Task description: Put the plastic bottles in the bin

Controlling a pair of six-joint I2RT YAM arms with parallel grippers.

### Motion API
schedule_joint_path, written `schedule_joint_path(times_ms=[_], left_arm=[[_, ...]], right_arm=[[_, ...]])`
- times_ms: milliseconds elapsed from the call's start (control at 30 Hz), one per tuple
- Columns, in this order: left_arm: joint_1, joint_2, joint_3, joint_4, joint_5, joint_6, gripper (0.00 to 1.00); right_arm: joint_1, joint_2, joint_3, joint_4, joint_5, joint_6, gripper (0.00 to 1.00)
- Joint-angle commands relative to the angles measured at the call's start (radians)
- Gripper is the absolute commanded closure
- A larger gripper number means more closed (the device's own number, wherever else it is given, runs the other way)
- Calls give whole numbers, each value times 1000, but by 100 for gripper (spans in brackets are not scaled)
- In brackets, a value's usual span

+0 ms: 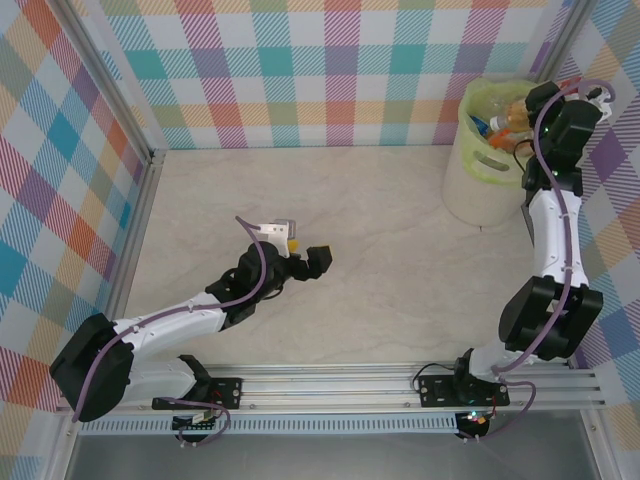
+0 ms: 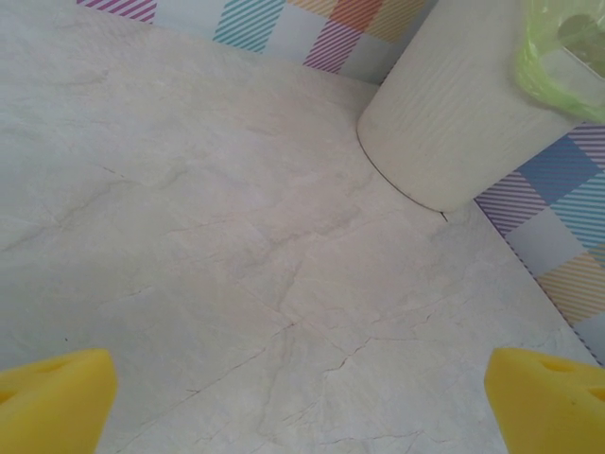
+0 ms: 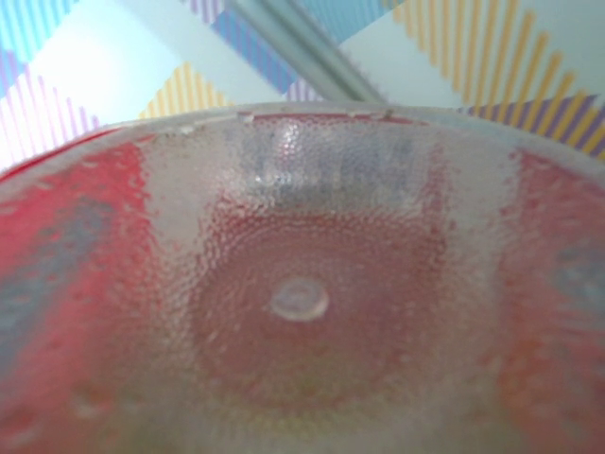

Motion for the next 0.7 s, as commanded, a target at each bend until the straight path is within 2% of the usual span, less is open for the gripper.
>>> schedule_joint_path(times_ms=[0,100,200,267,367,500,667], left_arm=[[13,4,-3,31,-33,-17,0],[15,7,11,-8,-79,-40,0],[19,6,18,-61,-149,-54,0],[32,1,19,-92,-183,-65,0],[59,-13,20,-129,-203,-88,0],[91,-47,34,-228,-273,-90,0],[160,-145,20,-359,-455,-25,0]], right_arm=[[-3,41,18,18,58,-51,39],[-19,94,70,-56,25,-105,36],[-26,167,197,-225,-64,-181,29],[-27,222,310,-376,-121,-226,22],[-26,257,405,-511,-136,-278,10],[-27,204,389,-554,-66,-331,0],[-27,53,263,-527,-2,-384,0]])
